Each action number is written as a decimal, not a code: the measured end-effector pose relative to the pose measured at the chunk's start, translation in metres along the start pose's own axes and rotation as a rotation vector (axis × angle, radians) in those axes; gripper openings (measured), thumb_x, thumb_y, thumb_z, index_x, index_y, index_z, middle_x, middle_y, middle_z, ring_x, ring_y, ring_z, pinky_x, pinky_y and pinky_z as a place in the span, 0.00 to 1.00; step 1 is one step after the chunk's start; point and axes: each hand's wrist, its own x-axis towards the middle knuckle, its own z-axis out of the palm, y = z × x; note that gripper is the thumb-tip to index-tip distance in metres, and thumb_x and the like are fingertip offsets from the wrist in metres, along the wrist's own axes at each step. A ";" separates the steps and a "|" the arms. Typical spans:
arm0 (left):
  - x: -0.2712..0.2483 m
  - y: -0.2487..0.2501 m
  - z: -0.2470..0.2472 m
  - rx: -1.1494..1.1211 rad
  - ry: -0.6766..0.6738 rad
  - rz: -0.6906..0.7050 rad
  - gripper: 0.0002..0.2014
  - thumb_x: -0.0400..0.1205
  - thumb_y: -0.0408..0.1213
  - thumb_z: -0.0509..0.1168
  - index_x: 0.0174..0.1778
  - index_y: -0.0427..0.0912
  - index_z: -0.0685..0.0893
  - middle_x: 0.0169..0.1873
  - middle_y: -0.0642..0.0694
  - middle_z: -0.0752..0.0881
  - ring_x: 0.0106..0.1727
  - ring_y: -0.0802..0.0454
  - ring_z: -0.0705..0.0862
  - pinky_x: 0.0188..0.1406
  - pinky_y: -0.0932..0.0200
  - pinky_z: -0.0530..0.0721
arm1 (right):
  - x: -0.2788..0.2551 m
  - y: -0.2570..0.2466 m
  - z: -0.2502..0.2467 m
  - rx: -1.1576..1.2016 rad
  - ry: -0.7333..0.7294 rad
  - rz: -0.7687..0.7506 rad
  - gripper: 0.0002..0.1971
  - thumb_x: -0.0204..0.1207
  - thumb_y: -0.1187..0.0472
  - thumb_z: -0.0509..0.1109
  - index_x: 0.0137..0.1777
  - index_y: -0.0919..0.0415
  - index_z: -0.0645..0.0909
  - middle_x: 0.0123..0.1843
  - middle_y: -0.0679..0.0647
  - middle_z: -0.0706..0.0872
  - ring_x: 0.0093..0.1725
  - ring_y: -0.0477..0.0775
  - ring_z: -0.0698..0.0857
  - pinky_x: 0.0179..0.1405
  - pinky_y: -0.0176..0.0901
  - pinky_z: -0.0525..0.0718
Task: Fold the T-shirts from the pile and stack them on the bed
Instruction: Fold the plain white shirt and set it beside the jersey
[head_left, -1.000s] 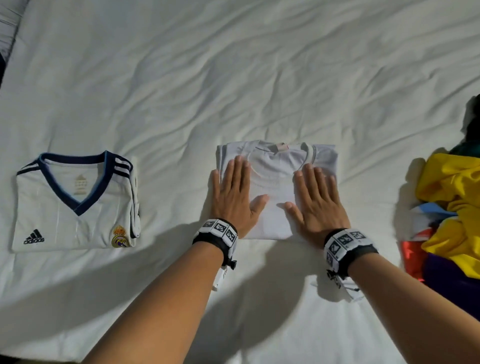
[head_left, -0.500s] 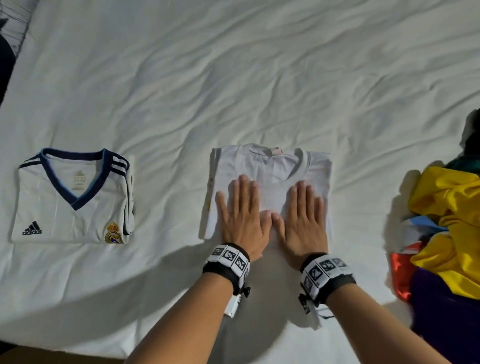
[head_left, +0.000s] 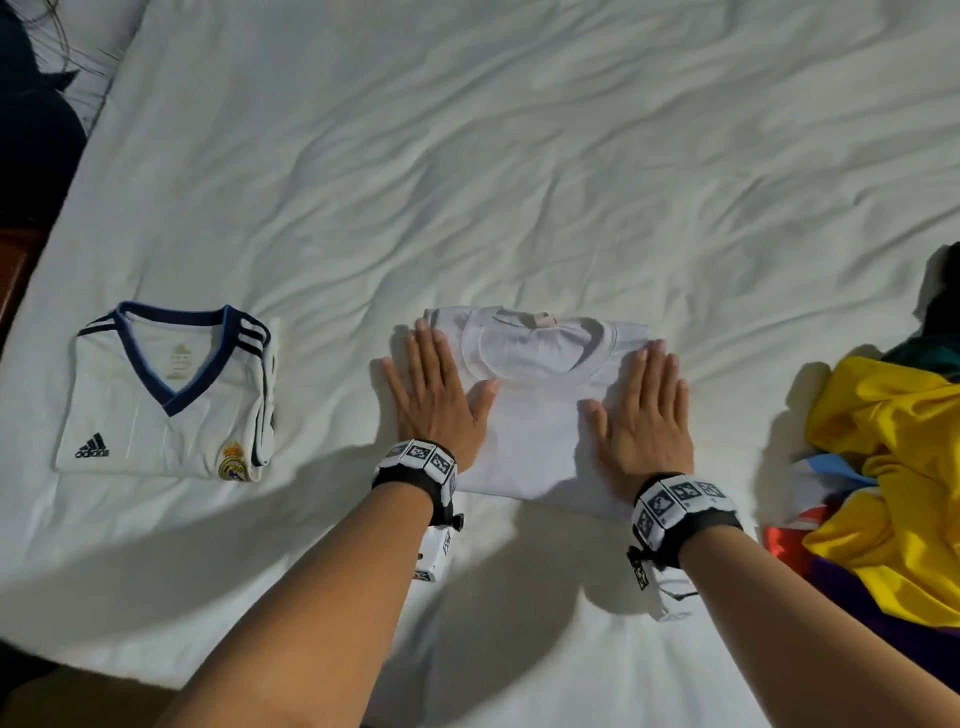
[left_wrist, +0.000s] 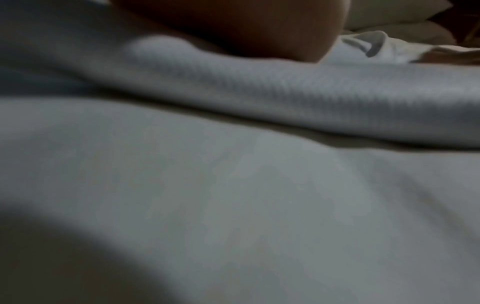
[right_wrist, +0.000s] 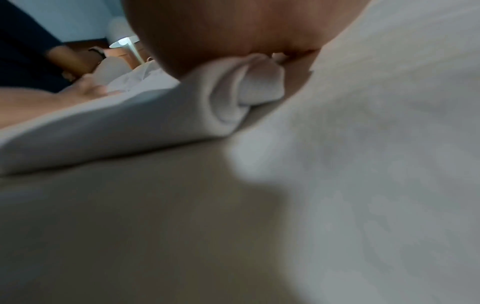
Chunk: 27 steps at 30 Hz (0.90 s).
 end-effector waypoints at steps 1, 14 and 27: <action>-0.004 -0.003 -0.001 -0.036 0.034 -0.046 0.44 0.88 0.66 0.37 0.89 0.34 0.41 0.88 0.32 0.39 0.90 0.35 0.40 0.85 0.24 0.44 | -0.005 0.000 -0.002 0.060 0.002 0.034 0.42 0.87 0.38 0.46 0.89 0.66 0.37 0.90 0.64 0.36 0.90 0.63 0.38 0.89 0.60 0.44; -0.021 -0.027 -0.026 -0.936 -0.072 -0.072 0.24 0.82 0.30 0.62 0.71 0.57 0.70 0.62 0.45 0.81 0.56 0.40 0.81 0.62 0.43 0.79 | -0.038 -0.024 -0.015 0.664 0.116 0.305 0.24 0.79 0.70 0.70 0.72 0.51 0.79 0.66 0.59 0.82 0.64 0.64 0.83 0.56 0.39 0.73; -0.002 -0.164 -0.126 -1.248 -0.084 0.143 0.14 0.82 0.23 0.66 0.58 0.45 0.87 0.57 0.55 0.87 0.53 0.76 0.81 0.53 0.79 0.74 | -0.067 -0.185 -0.062 0.828 0.368 0.317 0.29 0.79 0.75 0.64 0.79 0.55 0.78 0.61 0.49 0.79 0.59 0.45 0.77 0.61 0.29 0.72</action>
